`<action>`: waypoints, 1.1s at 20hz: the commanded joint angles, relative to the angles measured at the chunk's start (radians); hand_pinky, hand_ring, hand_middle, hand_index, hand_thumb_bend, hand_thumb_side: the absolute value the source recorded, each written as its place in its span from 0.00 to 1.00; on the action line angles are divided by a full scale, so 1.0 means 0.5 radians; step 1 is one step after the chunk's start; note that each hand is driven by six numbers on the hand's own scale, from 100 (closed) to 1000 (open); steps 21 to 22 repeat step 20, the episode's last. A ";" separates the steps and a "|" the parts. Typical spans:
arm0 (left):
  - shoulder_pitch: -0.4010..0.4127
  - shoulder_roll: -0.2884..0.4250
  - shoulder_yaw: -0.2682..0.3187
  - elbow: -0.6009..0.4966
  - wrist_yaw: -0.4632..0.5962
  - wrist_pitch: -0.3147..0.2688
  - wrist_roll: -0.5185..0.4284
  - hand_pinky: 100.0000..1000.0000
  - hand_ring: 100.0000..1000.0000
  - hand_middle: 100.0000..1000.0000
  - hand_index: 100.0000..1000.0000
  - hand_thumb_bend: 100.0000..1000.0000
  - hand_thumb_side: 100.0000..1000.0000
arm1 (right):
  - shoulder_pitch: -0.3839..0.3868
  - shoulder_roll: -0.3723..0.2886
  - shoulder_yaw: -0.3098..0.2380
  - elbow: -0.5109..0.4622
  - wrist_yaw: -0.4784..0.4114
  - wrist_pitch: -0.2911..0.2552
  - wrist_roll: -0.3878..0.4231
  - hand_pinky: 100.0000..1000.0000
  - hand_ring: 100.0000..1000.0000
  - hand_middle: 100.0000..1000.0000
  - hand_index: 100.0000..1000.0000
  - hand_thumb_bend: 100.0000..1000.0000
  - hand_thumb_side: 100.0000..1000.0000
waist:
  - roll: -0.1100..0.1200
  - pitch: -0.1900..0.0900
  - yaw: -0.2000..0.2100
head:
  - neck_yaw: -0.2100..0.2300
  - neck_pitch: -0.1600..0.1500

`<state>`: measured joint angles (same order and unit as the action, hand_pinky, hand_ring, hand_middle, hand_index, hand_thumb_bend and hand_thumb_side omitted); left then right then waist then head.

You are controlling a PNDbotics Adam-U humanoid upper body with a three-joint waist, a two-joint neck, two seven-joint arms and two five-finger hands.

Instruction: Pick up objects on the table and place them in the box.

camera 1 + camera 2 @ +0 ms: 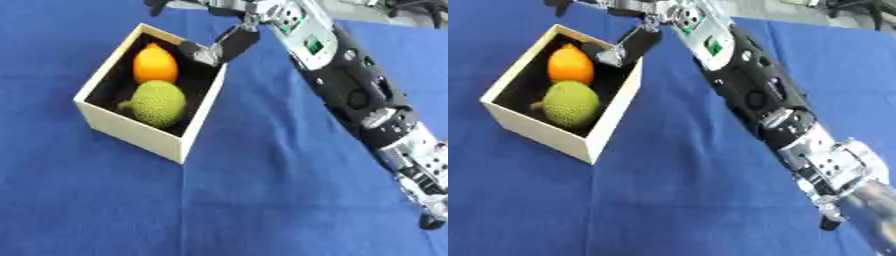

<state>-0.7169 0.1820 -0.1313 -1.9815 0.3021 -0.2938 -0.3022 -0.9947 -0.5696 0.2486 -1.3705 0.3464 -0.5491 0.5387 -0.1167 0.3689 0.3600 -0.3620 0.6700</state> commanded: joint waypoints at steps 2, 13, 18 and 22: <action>-0.008 0.026 0.011 -0.037 -0.025 0.015 0.001 0.71 0.71 0.58 0.77 0.00 0.52 | 0.024 -0.131 -0.053 -0.212 -0.133 0.023 -0.060 1.00 1.00 0.79 1.00 0.00 0.10 | 0.016 -0.063 -0.021 | 0.066 0.021; 0.061 0.106 0.076 -0.037 -0.089 0.017 0.092 0.71 0.71 0.58 0.77 0.00 0.52 | 0.458 -0.524 -0.211 -0.717 -0.444 -0.141 -0.363 0.99 1.00 0.79 0.94 0.00 0.39 | 0.060 -0.107 -0.179 | 0.303 0.045; 0.099 0.147 0.106 -0.037 -0.130 0.015 0.145 0.71 0.71 0.58 0.77 0.00 0.52 | 0.701 -0.654 -0.318 -0.960 -0.594 -0.026 -0.513 0.98 1.00 0.74 0.91 0.00 0.41 | 0.103 -0.115 -0.272 | 0.399 0.044; 0.111 0.163 0.120 -0.037 -0.146 0.011 0.167 0.71 0.71 0.58 0.77 0.00 0.52 | 0.834 -0.688 -0.378 -1.082 -0.675 0.014 -0.595 0.98 1.00 0.69 0.90 0.00 0.40 | 0.121 -0.119 -0.312 | 0.444 0.043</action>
